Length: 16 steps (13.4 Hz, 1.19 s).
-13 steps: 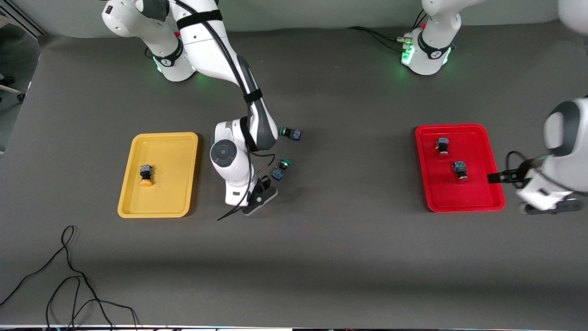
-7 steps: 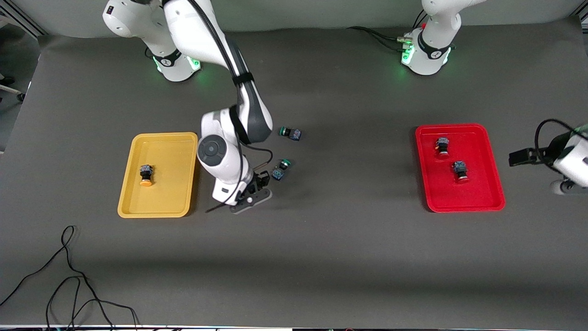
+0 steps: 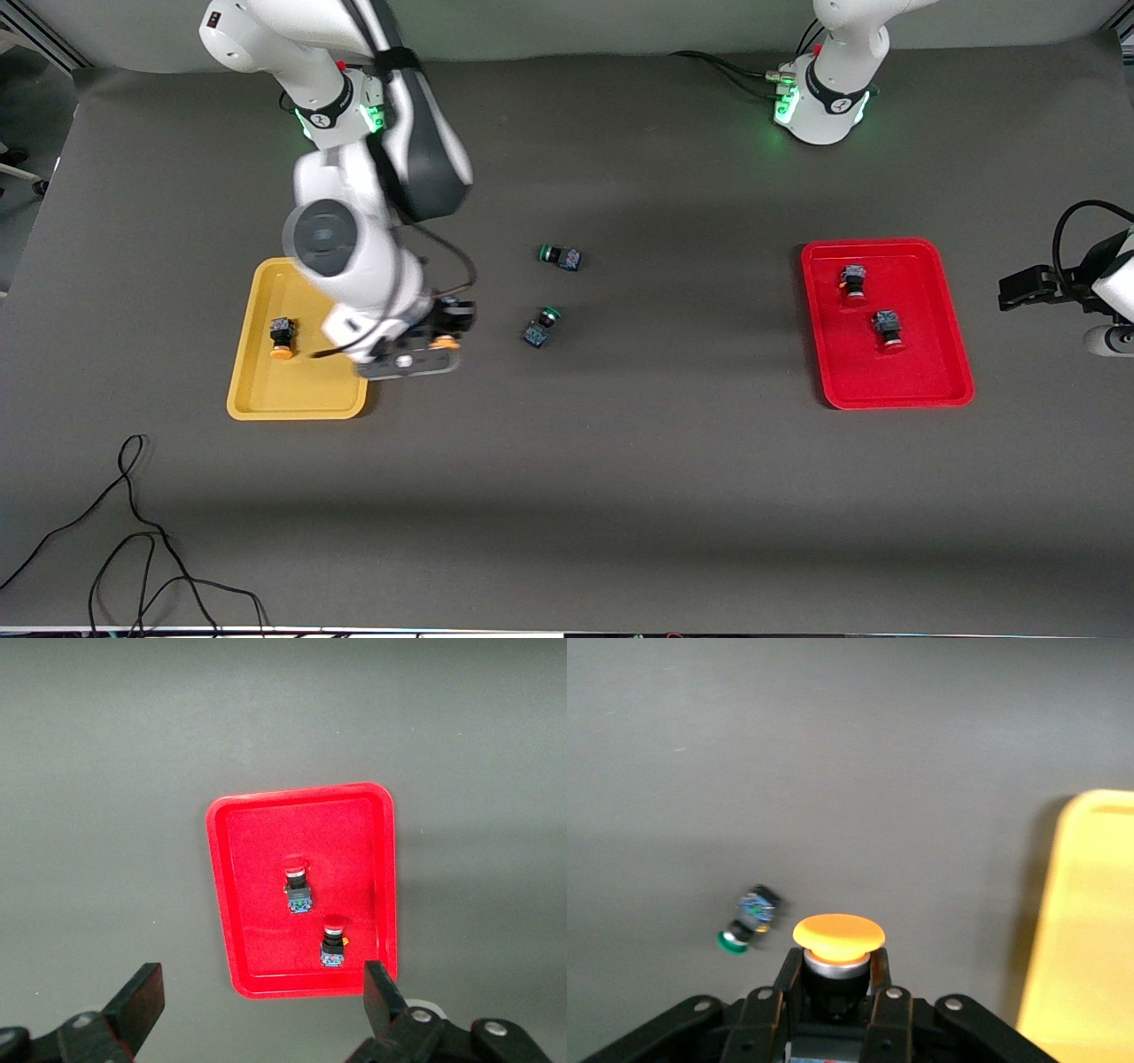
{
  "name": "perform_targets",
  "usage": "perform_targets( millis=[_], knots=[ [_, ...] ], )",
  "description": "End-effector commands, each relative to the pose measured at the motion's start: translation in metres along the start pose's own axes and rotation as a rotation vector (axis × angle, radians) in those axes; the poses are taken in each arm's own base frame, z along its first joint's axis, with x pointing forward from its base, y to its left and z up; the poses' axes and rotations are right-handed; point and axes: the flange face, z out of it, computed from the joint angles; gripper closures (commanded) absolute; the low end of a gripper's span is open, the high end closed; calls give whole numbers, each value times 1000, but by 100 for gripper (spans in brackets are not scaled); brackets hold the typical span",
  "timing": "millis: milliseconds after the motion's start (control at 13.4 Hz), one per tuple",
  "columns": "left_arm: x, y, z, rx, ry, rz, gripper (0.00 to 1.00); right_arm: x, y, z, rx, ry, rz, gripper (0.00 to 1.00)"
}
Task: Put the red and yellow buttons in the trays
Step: 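Lower the yellow button into the yellow tray and open the right gripper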
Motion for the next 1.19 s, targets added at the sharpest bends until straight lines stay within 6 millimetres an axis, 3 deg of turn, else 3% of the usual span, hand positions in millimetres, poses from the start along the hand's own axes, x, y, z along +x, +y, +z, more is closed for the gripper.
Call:
perform_targets(
  millis=[0, 224, 373, 597, 746, 896, 970, 1045, 1119],
  knots=[
    [1, 10, -6, -10, 1, 13, 0, -13, 94, 11, 17, -57, 19, 84],
    [-5, 15, -9, -13, 11, -41, 0, -20, 201, 39, 14, -30, -47, 84],
    [-12, 14, -8, -11, 34, -51, 0, -37, 244, 85, 6, 24, -61, 84],
    [-30, 13, 2, -16, 63, -66, 0, -49, 252, 138, -15, 68, -58, 84],
    [-29, 15, 3, -11, 58, -69, 0, -50, 242, 168, -11, 57, -66, 84],
    [-26, 16, -3, -8, 67, -68, 0, -50, 244, 184, -4, 62, -74, 84],
    [-24, 23, -10, -2, 68, -55, 0, -49, 245, 185, -5, 61, -82, 77],
    [-22, 28, -11, 3, 67, -47, 0, -48, 244, 183, -1, 62, -77, 44],
    [-24, 27, -13, 0, 68, -64, 0, -47, 243, 182, 1, 64, -75, 0]
  ],
)
